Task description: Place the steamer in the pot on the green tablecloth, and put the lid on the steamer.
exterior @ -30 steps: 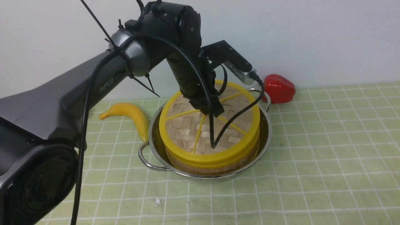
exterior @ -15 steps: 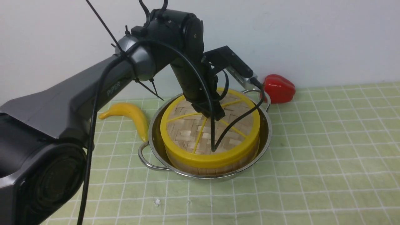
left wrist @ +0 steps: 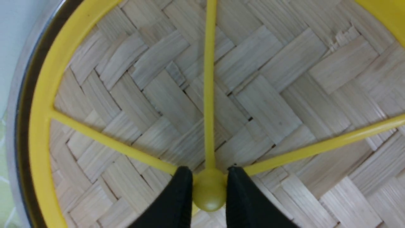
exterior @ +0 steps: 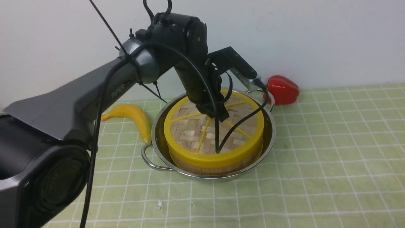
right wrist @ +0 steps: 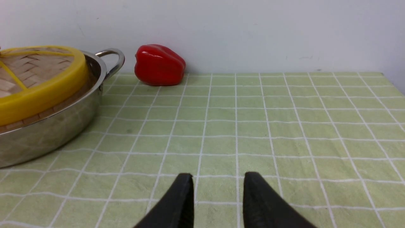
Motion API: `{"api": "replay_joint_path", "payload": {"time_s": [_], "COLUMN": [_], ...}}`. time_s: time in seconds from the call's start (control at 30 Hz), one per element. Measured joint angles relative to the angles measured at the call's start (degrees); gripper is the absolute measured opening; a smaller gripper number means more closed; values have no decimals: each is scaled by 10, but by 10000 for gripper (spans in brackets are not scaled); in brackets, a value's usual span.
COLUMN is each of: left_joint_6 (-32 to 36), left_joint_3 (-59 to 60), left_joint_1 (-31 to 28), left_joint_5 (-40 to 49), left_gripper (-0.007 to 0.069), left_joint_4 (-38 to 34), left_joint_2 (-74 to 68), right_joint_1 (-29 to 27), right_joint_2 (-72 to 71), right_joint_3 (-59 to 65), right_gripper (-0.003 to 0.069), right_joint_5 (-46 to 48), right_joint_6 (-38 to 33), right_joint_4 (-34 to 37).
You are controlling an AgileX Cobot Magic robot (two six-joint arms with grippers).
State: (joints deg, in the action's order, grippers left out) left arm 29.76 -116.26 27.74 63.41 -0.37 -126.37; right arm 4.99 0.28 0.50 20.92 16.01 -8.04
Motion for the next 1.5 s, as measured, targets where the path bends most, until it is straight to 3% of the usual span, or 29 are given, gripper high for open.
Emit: {"api": "replay_joint_path", "payload": {"time_s": [0.2, 0.37, 0.53, 1.0, 1.1, 1.2, 1.33, 1.4, 1.47, 1.5], "left_joint_6": [-75, -169, -212, -217, -217, -218, -222, -223, -223, -223], "left_joint_3": [1, 0, 0, 23, 83, 226, 399, 557, 612, 708], "left_joint_1": [0, -1, -1, -1, -14, -57, -140, -226, -249, -296], "left_joint_5": [-5, -10, -37, -75, -84, -128, -214, -296, -316, -354], "left_gripper": [455, 556, 587, 587, 587, 587, 587, 587, 587, 587], "left_joint_4": [21, 82, 139, 147, 133, 95, 53, 24, 21, 15], "left_joint_2": [82, 203, 313, 368, 408, 513, 641, 759, 799, 867], "right_joint_1": [0, 0, 0, 0, 0, 0, 0, 0, 0, 0], "right_joint_2": [0, 0, 0, 0, 0, 0, 0, 0, 0, 0], "right_joint_3": [0, 0, 0, 0, 0, 0, 0, 0, 0, 0], "right_gripper": [243, 243, 243, 243, 243, 243, 243, 243, 243, 243], "right_joint_5": [0, 0, 0, 0, 0, 0, 0, 0, 0, 0], "right_joint_6": [0, 0, 0, 0, 0, 0, 0, 0, 0, 0], "right_joint_4": [0, 0, 0, 0, 0, 0, 0, 0, 0, 0]}}
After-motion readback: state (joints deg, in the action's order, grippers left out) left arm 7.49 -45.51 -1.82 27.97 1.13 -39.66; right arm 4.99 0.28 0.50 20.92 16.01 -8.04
